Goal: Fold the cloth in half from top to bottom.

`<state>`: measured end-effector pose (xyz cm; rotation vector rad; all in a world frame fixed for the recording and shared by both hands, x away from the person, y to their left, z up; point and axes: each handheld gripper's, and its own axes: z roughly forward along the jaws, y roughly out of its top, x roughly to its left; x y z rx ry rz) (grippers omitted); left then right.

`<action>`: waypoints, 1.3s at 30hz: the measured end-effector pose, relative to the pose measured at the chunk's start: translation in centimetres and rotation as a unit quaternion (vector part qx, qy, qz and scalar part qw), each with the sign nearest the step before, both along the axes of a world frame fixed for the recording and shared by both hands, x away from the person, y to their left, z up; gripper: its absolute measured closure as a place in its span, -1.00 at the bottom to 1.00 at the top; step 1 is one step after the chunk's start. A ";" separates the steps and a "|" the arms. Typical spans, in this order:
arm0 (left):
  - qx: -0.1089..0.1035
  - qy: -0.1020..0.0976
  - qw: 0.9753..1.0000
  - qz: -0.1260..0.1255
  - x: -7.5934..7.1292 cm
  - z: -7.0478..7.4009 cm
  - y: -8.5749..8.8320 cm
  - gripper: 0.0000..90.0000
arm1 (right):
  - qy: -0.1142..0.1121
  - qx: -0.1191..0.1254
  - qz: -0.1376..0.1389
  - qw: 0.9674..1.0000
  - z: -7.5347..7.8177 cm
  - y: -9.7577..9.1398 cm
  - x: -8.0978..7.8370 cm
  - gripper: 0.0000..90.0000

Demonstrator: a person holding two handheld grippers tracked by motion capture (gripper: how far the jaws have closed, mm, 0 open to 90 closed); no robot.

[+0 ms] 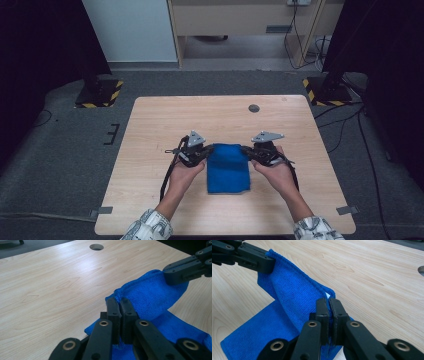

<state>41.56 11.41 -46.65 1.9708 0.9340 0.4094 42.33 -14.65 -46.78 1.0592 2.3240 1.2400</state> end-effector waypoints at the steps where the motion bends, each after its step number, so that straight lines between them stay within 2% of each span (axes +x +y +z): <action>1: 0.001 -0.001 1.000 -0.001 -0.1 0.0 0.0 0.94 | -0.002 -0.001 0.002 1.000 0.0 0.0 -0.1 0.92; 7: -0.005 0.004 1.000 -0.001 -0.3 -0.2 0.1 0.94 | 0.000 0.003 0.004 1.000 -0.2 -0.1 -0.4 0.92; 16: -0.001 0.011 1.000 -0.006 -0.9 -0.9 0.3 0.93 | 0.005 -0.005 0.017 1.000 -1.0 0.0 -1.4 0.92; 19: -0.002 0.019 1.000 -0.004 -0.9 -1.1 0.2 0.92 | 0.005 -0.007 0.021 1.000 -1.3 0.0 -1.6 0.91; 22: 0.008 0.020 1.000 -0.011 -1.1 -1.5 -0.1 0.92 | 0.005 -0.007 0.020 1.000 -1.6 -0.2 -1.6 0.91; 25: 0.001 0.022 1.000 -0.014 -1.5 -1.8 -0.3 0.92 | 0.007 -0.007 0.017 1.000 -1.8 -0.5 -1.7 0.91; 34: 0.002 0.019 1.000 -0.018 -2.3 -2.2 -0.2 0.90 | 0.009 -0.003 0.017 1.000 -2.2 -0.8 -2.4 0.90; 39: -0.002 0.029 0.999 -0.022 -2.6 -3.0 0.2 0.90 | 0.010 -0.010 0.026 1.000 -2.7 -0.5 -2.9 0.88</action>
